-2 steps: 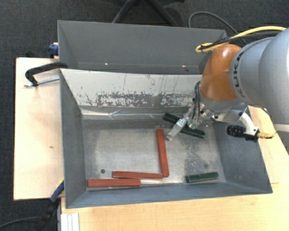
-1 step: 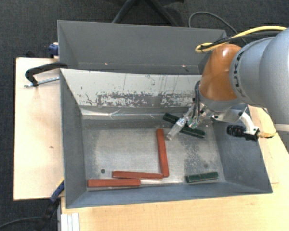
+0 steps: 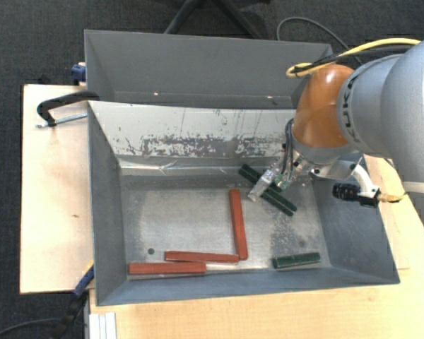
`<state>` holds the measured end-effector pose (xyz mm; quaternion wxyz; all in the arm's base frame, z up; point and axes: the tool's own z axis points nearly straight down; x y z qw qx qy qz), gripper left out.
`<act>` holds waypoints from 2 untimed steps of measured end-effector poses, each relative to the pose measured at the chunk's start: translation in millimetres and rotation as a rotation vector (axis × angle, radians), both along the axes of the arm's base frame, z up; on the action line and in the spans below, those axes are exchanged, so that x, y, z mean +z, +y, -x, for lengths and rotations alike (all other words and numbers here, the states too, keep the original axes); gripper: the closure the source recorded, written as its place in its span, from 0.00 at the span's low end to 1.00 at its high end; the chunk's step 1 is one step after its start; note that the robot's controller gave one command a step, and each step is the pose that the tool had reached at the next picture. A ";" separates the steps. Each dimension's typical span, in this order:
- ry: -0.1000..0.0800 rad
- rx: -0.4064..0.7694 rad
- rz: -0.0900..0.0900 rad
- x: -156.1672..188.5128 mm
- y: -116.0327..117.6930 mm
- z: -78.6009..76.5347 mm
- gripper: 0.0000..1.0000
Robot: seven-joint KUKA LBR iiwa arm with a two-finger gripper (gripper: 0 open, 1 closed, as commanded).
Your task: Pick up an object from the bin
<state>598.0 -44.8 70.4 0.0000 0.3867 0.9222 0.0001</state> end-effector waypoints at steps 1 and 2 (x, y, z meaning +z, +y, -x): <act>-0.010 0.002 0.000 55.8 0.4 -2.6 1.00; -0.012 0.004 0.000 128.2 0.6 -5.4 1.00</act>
Offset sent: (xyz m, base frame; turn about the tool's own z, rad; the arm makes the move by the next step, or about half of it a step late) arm 0.0000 0.0001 0.0513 0.0000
